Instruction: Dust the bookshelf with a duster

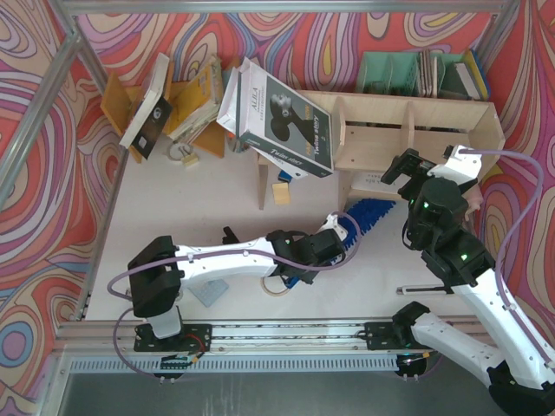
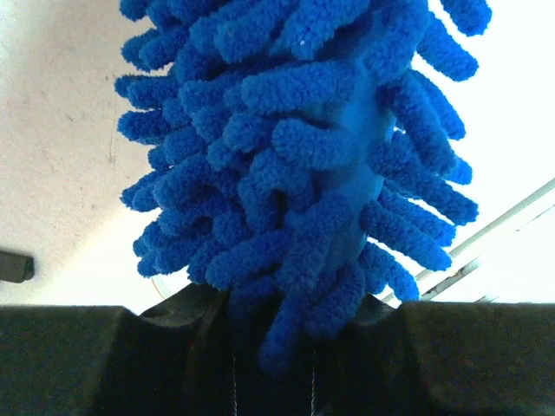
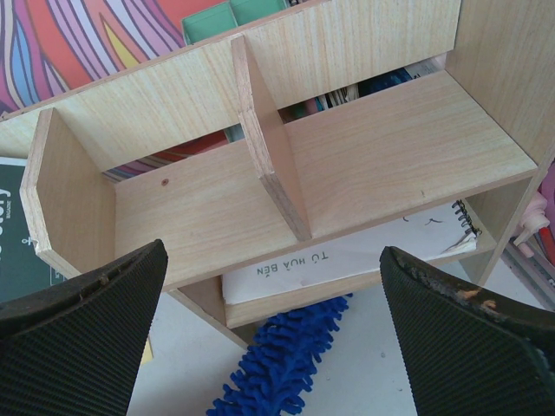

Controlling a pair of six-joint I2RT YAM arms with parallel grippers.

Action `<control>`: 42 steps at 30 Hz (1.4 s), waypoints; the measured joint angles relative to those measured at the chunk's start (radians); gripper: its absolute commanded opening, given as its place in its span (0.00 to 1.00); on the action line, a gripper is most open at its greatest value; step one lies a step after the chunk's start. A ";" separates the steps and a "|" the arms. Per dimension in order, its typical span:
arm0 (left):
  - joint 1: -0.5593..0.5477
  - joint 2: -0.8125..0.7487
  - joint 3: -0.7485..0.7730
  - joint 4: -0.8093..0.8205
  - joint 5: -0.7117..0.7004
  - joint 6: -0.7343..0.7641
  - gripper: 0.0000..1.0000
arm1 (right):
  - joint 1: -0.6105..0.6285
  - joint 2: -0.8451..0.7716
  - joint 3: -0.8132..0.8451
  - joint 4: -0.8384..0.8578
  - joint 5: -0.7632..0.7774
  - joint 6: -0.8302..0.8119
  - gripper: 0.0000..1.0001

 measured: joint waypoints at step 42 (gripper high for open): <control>-0.008 0.331 0.380 -0.078 0.142 0.133 0.00 | 0.000 0.009 -0.007 0.007 0.004 -0.023 0.99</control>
